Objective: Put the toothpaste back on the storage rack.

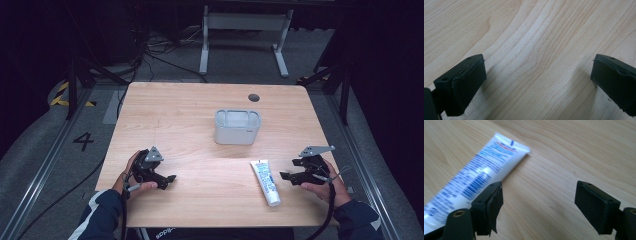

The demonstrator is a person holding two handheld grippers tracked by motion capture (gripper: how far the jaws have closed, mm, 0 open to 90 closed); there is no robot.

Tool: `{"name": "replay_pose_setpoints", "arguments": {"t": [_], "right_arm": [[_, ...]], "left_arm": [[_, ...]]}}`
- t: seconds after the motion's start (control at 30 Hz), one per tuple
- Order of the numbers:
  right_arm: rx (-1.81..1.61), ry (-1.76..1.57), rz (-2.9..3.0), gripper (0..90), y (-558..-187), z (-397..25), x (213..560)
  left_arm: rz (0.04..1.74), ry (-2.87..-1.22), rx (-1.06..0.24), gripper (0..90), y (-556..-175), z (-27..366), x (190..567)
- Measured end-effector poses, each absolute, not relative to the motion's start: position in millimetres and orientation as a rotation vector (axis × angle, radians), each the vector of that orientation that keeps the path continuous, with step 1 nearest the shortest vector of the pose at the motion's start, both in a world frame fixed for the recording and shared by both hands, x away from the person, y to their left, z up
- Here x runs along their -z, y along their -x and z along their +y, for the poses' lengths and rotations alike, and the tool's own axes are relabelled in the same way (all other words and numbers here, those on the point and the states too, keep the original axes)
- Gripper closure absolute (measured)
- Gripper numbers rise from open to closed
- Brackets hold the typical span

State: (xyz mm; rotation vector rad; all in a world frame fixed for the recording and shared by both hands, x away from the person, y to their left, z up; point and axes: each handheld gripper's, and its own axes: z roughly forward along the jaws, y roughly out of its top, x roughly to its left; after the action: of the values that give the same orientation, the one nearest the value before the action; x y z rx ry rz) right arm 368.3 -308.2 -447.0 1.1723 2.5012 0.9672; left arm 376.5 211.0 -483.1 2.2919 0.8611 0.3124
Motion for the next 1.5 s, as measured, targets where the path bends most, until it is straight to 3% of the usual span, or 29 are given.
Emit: {"name": "replay_pose_setpoints", "arguments": {"t": [0.53, 1.07, 1.5], "right_arm": [[-0.929, -1.076, 2.622, 23.3, -356, -252, 440], [-0.788, -1.071, 2.691, 18.7, -370, -230, 456], [-0.664, -1.032, 2.724, 24.0, -378, -213, 458]], "left_arm": [[0.875, -2.288, -0.323, 0.5, -375, 211, 483], [0.87, -2.288, -0.316, 0.5, -376, 211, 483], [0.876, -2.288, -0.324, 0.5, -375, 211, 483]]}}
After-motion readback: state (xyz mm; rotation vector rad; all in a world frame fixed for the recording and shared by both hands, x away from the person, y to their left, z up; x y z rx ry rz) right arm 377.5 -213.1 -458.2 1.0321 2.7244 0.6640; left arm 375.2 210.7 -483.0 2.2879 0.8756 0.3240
